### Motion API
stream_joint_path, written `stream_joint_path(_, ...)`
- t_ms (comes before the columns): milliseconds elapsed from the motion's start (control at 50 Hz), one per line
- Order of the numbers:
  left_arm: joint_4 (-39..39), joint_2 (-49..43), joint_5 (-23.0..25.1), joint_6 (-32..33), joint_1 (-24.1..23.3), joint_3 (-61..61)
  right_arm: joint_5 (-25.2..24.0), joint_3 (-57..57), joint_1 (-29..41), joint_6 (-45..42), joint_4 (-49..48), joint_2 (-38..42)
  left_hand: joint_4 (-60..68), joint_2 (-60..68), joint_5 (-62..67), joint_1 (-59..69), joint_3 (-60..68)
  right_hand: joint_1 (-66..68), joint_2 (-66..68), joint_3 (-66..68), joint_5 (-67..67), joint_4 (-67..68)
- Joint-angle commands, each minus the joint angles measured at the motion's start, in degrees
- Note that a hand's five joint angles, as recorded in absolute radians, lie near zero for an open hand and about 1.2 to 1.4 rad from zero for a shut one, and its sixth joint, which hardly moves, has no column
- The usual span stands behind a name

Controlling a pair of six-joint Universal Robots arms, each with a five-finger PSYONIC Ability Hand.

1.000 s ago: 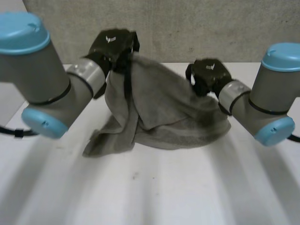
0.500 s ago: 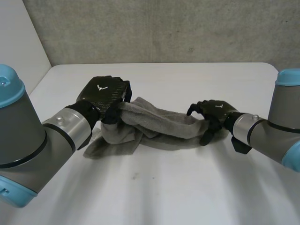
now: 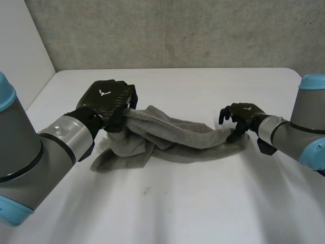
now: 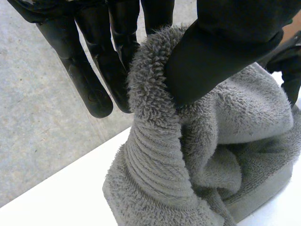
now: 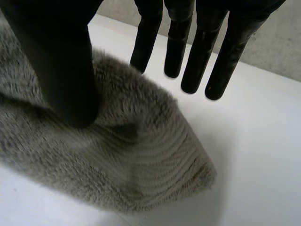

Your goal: Fold the towel.

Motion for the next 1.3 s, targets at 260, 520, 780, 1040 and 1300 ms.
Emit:
stream_joint_path(260,0.12,3.32,0.00,-0.19,3.20,5.82,-0.43,-0.26,-2.53,0.88,-0.67,-16.29,10.26,10.19,10.75,11.38,10.32,41.18,46.06,46.08,46.45,46.09)
stream_joint_path(520,-3.75,11.49,-0.70,-0.01,4.79,24.45,-1.22,-7.47,-8.16,-0.26,3.46,-40.46,10.26,10.19,10.75,11.38,10.32,41.18,46.06,46.08,46.45,46.09)
stream_joint_path(780,-28.96,-7.65,-0.79,7.35,7.60,33.07,0.71,-10.28,-1.93,-22.31,22.61,-29.23,10.26,10.19,10.75,11.38,10.32,41.18,46.06,46.08,46.45,46.09)
stream_joint_path(1040,-11.69,-28.04,-0.88,10.36,7.78,48.32,9.76,-18.54,2.65,-24.08,1.61,-9.34,10.26,10.19,10.75,11.38,10.32,41.18,46.06,46.08,46.45,46.09)
stream_joint_path(1300,11.55,-21.73,-5.19,7.28,8.04,53.37,14.16,-10.10,2.48,-13.80,-40.05,-18.13,10.26,10.19,10.75,11.38,10.32,41.18,46.06,46.08,46.45,46.09)
